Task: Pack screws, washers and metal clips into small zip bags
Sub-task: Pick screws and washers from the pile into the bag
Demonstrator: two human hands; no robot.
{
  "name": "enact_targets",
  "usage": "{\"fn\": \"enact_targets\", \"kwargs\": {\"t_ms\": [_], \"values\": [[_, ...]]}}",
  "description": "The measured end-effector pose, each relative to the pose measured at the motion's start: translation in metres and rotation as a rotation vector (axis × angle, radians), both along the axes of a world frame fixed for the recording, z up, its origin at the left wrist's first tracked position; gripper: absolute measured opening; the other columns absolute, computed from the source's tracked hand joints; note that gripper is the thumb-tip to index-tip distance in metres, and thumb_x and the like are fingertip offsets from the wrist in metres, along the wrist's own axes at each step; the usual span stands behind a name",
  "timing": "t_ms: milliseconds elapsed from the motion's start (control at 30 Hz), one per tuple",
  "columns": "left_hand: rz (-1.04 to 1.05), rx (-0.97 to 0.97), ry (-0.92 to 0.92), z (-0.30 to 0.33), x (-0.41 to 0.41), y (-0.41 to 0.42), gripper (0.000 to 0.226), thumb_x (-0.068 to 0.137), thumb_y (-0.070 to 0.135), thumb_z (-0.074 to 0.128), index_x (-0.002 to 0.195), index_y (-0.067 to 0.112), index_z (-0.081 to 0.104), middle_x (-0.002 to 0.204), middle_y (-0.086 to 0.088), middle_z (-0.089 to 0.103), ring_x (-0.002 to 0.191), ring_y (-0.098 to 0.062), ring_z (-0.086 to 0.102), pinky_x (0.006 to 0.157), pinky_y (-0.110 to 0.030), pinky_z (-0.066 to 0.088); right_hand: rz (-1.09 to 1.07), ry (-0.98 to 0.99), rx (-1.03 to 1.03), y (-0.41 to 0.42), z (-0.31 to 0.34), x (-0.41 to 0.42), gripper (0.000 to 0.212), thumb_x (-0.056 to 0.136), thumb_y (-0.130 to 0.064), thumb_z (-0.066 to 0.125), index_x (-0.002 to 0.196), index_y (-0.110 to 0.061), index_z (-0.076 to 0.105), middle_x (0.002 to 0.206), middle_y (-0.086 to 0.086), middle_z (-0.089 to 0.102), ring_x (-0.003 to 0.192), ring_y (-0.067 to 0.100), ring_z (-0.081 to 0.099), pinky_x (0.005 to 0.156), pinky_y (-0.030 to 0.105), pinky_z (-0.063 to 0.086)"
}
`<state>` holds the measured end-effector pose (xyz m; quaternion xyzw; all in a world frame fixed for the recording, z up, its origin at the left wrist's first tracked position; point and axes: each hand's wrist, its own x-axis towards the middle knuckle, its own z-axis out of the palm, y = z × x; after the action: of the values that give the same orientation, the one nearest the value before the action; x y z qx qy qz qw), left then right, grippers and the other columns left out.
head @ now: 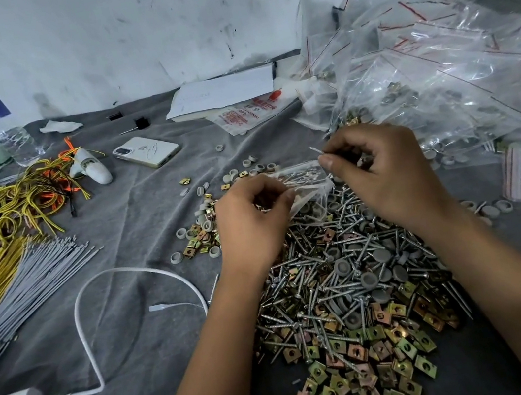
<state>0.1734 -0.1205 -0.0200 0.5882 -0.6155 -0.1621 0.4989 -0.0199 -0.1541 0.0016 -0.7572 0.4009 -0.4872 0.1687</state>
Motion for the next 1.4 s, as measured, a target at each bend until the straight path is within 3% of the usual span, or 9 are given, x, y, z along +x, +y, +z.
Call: {"fn": "enact_targets", "kwargs": {"t_ms": [333, 500, 700, 800, 867, 1000, 1133, 1233, 1400], "values": [[0.011, 0.057, 0.194, -0.004, 0.010, -0.005, 0.014, 0.090, 0.014, 0.078, 0.080, 0.020, 0.072, 0.064, 0.011, 0.065, 0.057, -0.008, 0.056, 0.053, -0.029, 0.045, 0.017, 0.007, 0.045, 0.002, 0.000, 0.002, 0.009, 0.086, -0.017, 0.082, 0.093, -0.014, 0.077, 0.080, -0.008, 0.071, 0.073, 0.008, 0.067, 0.063, 0.019, 0.055], [-0.002, 0.053, 0.224, -0.006, 0.012, -0.008, 0.009, 0.093, 0.016, 0.075, 0.086, 0.018, 0.071, 0.076, -0.003, 0.074, 0.077, -0.032, 0.073, 0.074, -0.055, 0.061, 0.085, 0.034, -0.030, 0.004, 0.003, 0.002, 0.007, 0.087, -0.012, 0.080, 0.094, -0.011, 0.078, 0.086, -0.008, 0.070, 0.078, 0.007, 0.067, 0.070, 0.032, 0.059], [0.002, 0.021, 0.158, -0.006, 0.011, -0.007, 0.010, 0.091, 0.019, 0.077, 0.083, 0.023, 0.070, 0.076, 0.003, 0.073, 0.073, -0.025, 0.073, 0.071, -0.051, 0.061, 0.161, 0.058, -0.080, 0.009, -0.002, 0.010, 0.017, 0.081, -0.010, 0.085, 0.097, -0.014, 0.078, 0.090, -0.010, 0.073, 0.078, 0.007, 0.070, 0.067, 0.029, 0.060], [0.040, -0.009, 0.053, -0.005, 0.010, -0.006, 0.010, 0.089, 0.019, 0.077, 0.082, 0.023, 0.071, 0.076, 0.008, 0.071, 0.070, -0.018, 0.070, 0.068, -0.047, 0.059, 0.156, 0.227, -0.034, 0.004, -0.008, 0.013, 0.018, 0.080, -0.013, 0.087, 0.095, -0.021, 0.080, 0.088, -0.011, 0.073, 0.072, -0.001, 0.064, 0.067, 0.014, 0.050], [0.076, -0.017, -0.018, -0.004, 0.008, -0.004, 0.012, 0.088, 0.019, 0.077, 0.081, 0.024, 0.070, 0.073, 0.009, 0.070, 0.062, -0.014, 0.068, 0.062, -0.043, 0.058, 0.093, 0.333, -0.008, -0.001, -0.011, 0.013, 0.021, 0.081, -0.014, 0.085, 0.098, -0.024, 0.081, 0.090, -0.009, 0.075, 0.072, -0.002, 0.061, 0.069, 0.013, 0.044], [0.039, -0.013, -0.068, 0.000, 0.002, -0.001, 0.016, 0.090, 0.028, 0.075, 0.076, 0.025, 0.069, 0.067, 0.010, 0.070, 0.059, -0.013, 0.069, 0.057, -0.041, 0.057, 0.028, 0.264, 0.097, -0.002, -0.015, 0.016, 0.025, 0.082, -0.012, 0.084, 0.101, -0.026, 0.077, 0.090, -0.013, 0.074, 0.079, -0.003, 0.069, 0.075, 0.019, 0.057], [-0.004, -0.010, 0.147, 0.001, -0.001, 0.001, 0.034, 0.100, 0.041, 0.061, 0.074, 0.020, 0.070, 0.067, -0.001, 0.073, 0.050, -0.018, 0.071, 0.047, -0.046, 0.055, 0.037, 0.226, 0.178, -0.003, -0.016, 0.017, 0.023, 0.082, -0.009, 0.084, 0.096, -0.025, 0.075, 0.091, -0.011, 0.075, 0.084, -0.003, 0.070, 0.081, 0.023, 0.060], [0.096, 0.014, 0.304, -0.004, 0.006, -0.003, 0.041, 0.101, 0.040, 0.054, 0.073, 0.016, 0.070, 0.068, -0.006, 0.072, 0.050, -0.023, 0.068, 0.053, -0.048, 0.055, -0.005, 0.273, 0.163, -0.005, -0.015, 0.014, 0.016, 0.086, -0.019, 0.082, 0.101, -0.025, 0.081, 0.094, -0.010, 0.077, 0.077, -0.010, 0.062, 0.072, 0.001, 0.046], [0.248, 0.057, 0.514, -0.006, 0.017, -0.007, 0.044, 0.105, 0.031, 0.050, 0.071, 0.013, 0.070, 0.062, -0.015, 0.069, 0.050, -0.029, 0.063, 0.049, -0.037, 0.051, -0.036, 0.284, 0.159, -0.008, -0.012, 0.007, 0.019, 0.091, -0.016, 0.076, 0.109, -0.023, 0.080, 0.102, -0.006, 0.077, 0.076, -0.010, 0.057, 0.068, -0.006, 0.036]]}}
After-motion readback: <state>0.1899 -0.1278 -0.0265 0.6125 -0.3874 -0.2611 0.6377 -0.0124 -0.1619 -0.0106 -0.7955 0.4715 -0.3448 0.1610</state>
